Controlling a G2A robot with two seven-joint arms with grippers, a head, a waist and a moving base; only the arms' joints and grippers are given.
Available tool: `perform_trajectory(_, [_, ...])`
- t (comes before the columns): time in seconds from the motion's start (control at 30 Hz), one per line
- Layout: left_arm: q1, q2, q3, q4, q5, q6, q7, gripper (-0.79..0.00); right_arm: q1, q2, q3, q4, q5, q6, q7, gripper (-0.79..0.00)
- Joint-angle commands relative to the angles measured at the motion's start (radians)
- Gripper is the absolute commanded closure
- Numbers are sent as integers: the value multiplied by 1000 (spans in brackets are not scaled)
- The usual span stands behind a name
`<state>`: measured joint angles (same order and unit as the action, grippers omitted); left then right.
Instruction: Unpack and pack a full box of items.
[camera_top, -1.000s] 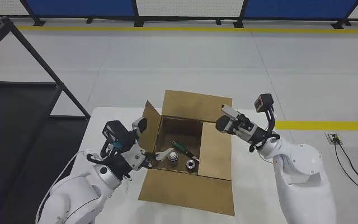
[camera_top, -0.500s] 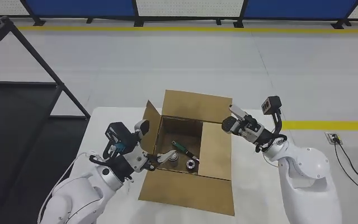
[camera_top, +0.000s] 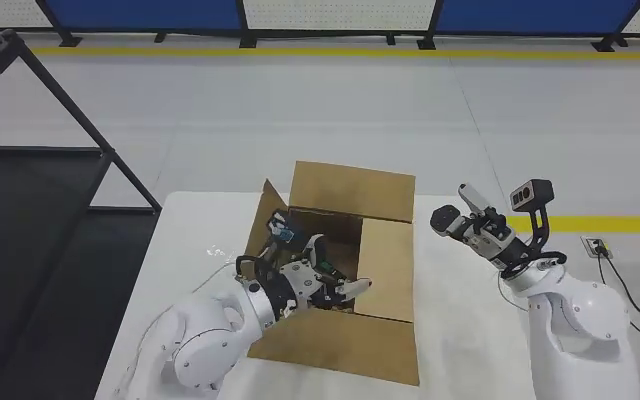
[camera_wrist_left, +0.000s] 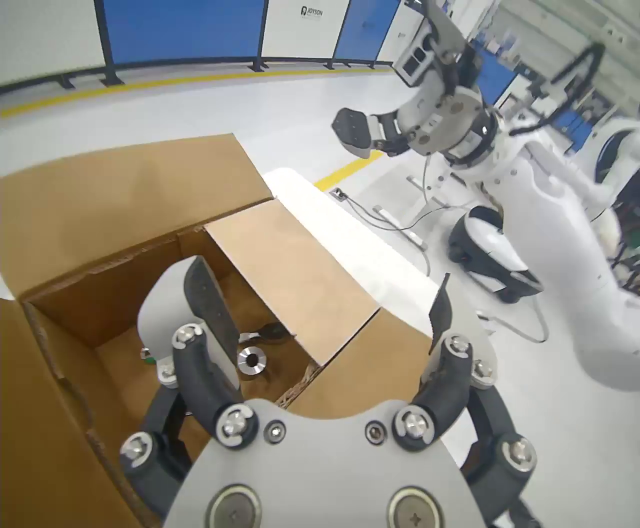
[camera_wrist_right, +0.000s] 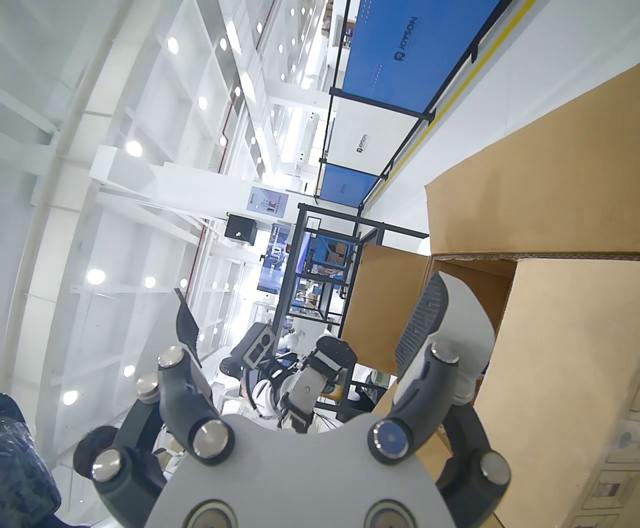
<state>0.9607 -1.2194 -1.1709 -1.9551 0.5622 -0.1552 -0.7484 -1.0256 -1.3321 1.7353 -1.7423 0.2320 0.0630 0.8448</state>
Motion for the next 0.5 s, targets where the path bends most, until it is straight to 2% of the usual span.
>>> perform_trajectory(0.0, [-39, -5, 2, 38, -84, 72, -30, -785, -12, 5, 20, -4, 8, -5, 4, -785])
perform_trajectory(0.07, [-69, -10, 5, 73, -121, 154, -40, -785, -22, 10, 35, -4, 20, -10, 6, -785])
perform_trajectory(0.1, [-75, -11, 7, 76, -121, 167, -44, -785, -25, 12, 41, -2, 26, -13, 5, -785])
perform_trajectory(0.37, [-75, -11, 7, 76, -121, 167, -44, -785, -32, 17, 46, 1, 26, -4, 3, -785])
perform_trajectory(0.47, [-75, -12, 30, 102, -107, 191, -60, -785, -32, 17, 46, 1, 26, -4, 3, -785])
